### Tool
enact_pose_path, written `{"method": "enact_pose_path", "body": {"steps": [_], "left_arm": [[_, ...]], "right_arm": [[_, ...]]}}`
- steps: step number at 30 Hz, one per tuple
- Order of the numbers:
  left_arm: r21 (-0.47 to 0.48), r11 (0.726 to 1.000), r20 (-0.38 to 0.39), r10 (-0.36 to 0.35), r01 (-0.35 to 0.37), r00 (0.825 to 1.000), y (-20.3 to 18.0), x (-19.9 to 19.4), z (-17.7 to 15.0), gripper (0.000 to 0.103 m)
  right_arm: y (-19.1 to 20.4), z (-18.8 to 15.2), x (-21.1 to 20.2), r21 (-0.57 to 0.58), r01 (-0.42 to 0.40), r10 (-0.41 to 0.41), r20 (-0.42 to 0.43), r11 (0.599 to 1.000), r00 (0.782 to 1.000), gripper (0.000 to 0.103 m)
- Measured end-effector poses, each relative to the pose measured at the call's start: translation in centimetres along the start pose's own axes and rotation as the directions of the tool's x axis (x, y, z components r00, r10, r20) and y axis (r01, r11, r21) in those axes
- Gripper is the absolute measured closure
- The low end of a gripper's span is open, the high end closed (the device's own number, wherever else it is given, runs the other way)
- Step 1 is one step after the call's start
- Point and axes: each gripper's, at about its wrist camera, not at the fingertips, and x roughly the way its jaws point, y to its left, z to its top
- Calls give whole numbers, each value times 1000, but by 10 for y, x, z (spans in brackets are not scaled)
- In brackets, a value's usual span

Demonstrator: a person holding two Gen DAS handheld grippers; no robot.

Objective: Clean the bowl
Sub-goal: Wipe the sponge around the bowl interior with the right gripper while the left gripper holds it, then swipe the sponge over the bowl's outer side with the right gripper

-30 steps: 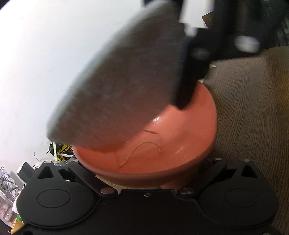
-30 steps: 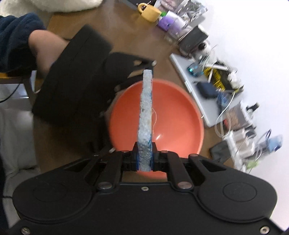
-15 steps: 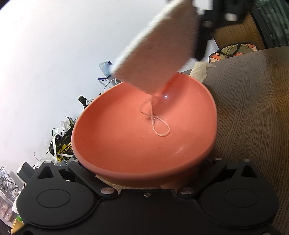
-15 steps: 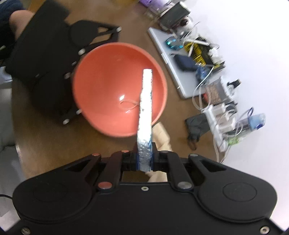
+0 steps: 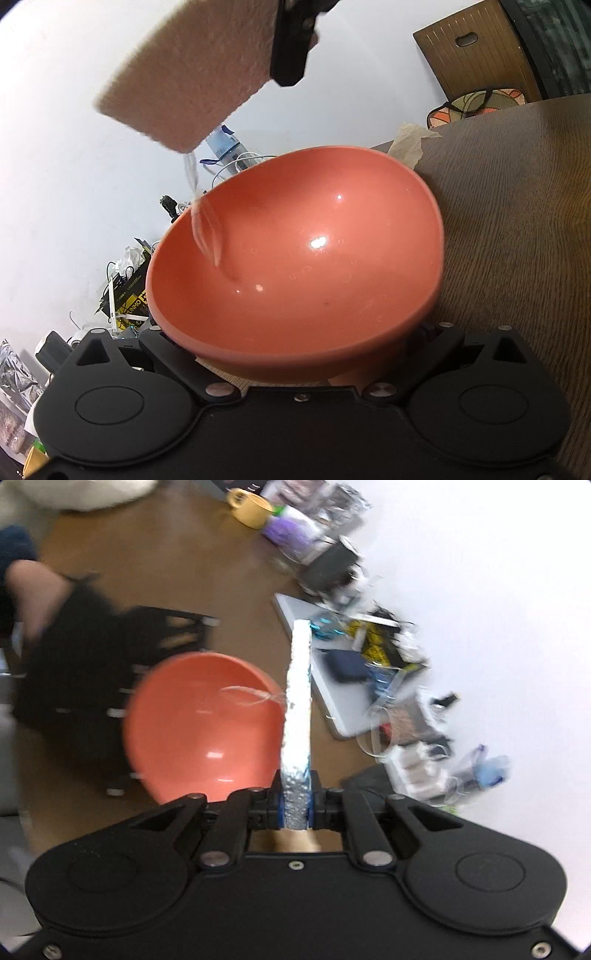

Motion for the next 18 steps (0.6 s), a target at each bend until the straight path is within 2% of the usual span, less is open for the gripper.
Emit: {"method": "enact_pose_path", "body": {"steps": [3, 7, 9, 11, 14, 17, 18], "left_arm": [[0, 1000, 0, 0, 0, 1000, 1, -1, 0, 3], [1, 1000, 1, -4, 4, 1000, -4, -15, 5, 3], [1, 1000, 1, -4, 4, 1000, -7, -19, 7, 3], [1, 1000, 1, -3, 3, 1000, -7, -21, 9, 3], [1, 1000, 1, -3, 3, 1000, -6, -20, 9, 3], [2, 1000, 2, -2, 2, 1000, -5, -19, 9, 3], [2, 1000, 2, -2, 2, 1000, -5, -19, 9, 3]], "right_arm": [[-7, -11, 22, -6, 14, -15, -83, 1000, 996, 91], [10, -33, 34, -57, 26, -35, -168, 998, 985, 91], [29, -51, 37, -126, 37, -66, -234, 991, 970, 91], [39, -60, 40, -157, 33, -74, -259, 987, 963, 90], [64, -79, 32, -271, 39, -125, -309, 962, 943, 91], [88, -88, 16, -312, -22, -91, -345, 950, 934, 91], [87, -85, 12, -259, -66, -28, -344, 964, 939, 91]]}}
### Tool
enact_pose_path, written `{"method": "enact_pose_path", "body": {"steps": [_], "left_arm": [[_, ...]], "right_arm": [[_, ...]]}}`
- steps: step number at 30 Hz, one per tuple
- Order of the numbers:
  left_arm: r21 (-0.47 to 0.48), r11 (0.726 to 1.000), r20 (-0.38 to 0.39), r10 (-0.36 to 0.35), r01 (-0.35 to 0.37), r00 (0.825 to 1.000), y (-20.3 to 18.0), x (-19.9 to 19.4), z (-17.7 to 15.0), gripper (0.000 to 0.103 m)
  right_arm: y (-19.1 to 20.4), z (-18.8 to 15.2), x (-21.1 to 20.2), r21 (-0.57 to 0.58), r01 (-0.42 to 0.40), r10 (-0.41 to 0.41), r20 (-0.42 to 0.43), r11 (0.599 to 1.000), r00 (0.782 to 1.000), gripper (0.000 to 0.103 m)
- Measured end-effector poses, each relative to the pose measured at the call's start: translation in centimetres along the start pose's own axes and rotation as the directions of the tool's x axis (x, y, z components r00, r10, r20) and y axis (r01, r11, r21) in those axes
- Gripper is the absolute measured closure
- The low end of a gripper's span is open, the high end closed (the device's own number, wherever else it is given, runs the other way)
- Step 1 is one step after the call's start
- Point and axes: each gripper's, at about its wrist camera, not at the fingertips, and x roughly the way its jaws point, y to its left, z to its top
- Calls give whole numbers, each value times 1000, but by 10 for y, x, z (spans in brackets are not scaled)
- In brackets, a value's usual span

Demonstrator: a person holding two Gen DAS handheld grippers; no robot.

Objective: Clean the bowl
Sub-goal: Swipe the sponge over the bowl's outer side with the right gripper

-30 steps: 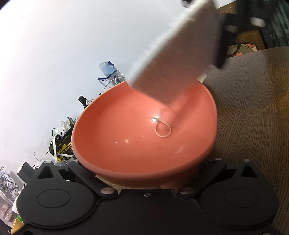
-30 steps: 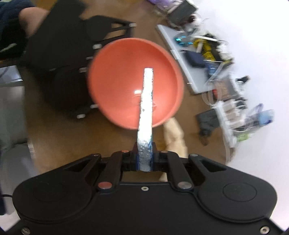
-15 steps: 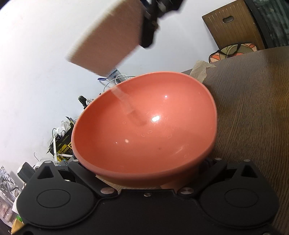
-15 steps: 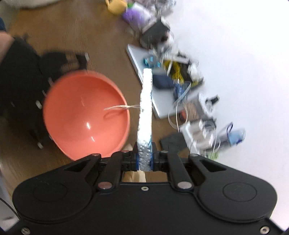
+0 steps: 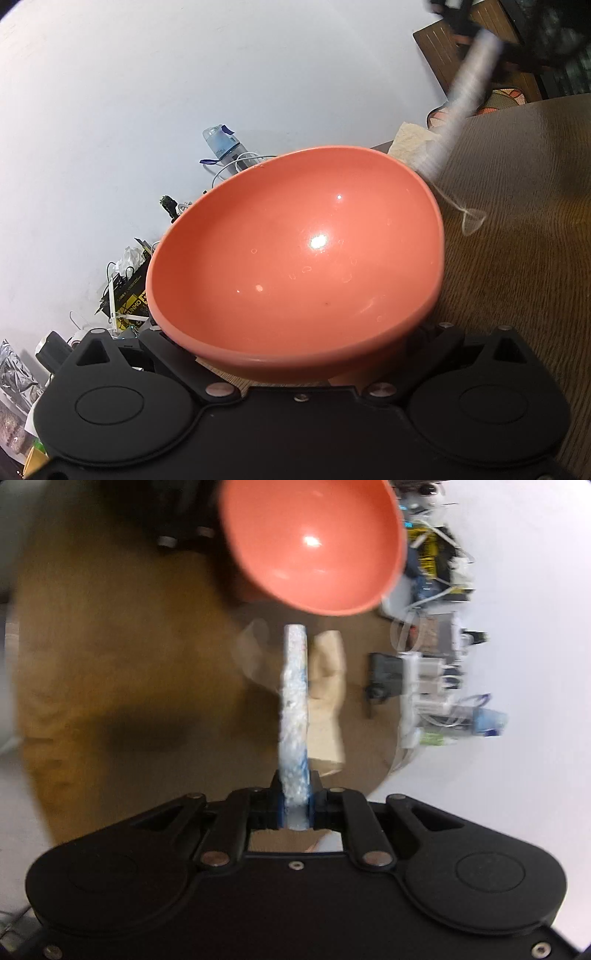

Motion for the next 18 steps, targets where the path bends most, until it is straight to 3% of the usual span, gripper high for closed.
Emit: {"method": "enact_pose_path", "body": {"steps": [2, 4, 6, 12, 16, 18], "left_arm": [[0, 1000, 0, 0, 0, 1000, 0, 1, 0, 3], [0, 1000, 0, 1, -1, 1000, -1, 4, 2, 3], [0, 1000, 0, 1, -1, 1000, -1, 5, 2, 3], [2, 1000, 2, 0, 0, 1000, 2, 8, 2, 3], [0, 1000, 0, -1, 1, 1000, 3, 12, 3, 3], [0, 1000, 0, -1, 1, 1000, 4, 14, 4, 3]], "right_arm": [[-9, 6, -13, 122, -145, 136, 81, 982, 987, 91], [-22, 13, -27, 240, -295, 252, 191, 925, 949, 91], [-33, 19, -37, 265, -364, 296, 263, 893, 918, 92], [-65, 40, -52, 287, -513, 367, 436, 809, 822, 92], [-85, 47, -58, 305, -532, 350, 488, 790, 800, 91], [-96, 53, -61, 304, -562, 352, 533, 769, 770, 91]]}}
